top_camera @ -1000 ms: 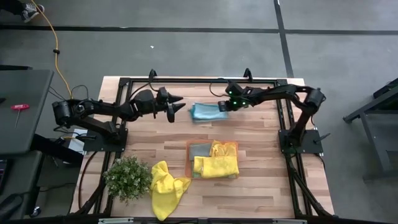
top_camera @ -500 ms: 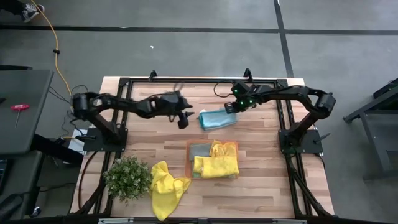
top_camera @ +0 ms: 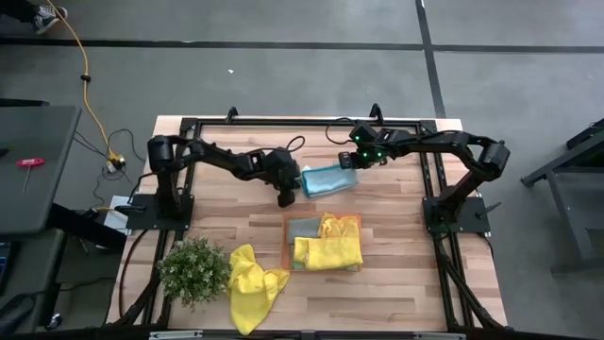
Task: Fold microfiber towels
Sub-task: Fold the blue microfiber towel
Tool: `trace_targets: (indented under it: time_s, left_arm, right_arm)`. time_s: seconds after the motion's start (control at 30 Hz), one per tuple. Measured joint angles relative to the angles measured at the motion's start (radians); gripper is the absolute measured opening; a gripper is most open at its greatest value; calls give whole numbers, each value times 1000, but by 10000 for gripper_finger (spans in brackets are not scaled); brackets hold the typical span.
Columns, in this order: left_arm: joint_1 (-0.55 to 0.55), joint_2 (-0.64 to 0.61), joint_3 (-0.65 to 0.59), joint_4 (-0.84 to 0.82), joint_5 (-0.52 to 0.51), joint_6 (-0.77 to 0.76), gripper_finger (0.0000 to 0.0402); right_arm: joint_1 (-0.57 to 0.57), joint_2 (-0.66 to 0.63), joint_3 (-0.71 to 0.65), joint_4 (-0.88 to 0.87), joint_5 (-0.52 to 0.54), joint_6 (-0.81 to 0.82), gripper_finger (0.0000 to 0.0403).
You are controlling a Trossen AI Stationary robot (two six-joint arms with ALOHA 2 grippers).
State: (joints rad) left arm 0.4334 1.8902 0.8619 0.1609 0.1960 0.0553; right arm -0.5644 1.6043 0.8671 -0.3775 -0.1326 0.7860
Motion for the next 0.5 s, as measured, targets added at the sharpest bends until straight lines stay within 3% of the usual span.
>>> trace_targets:
  time_s: [0.17,0.5]
  left_arm:
    - [-2,16,-2,70,-43,-48,1]
    - [28,16,-1,53,-44,27,0]
  right_arm:
    - [35,0,1,0,-34,21,0]
    - [113,-1,1,109,-77,145,0]
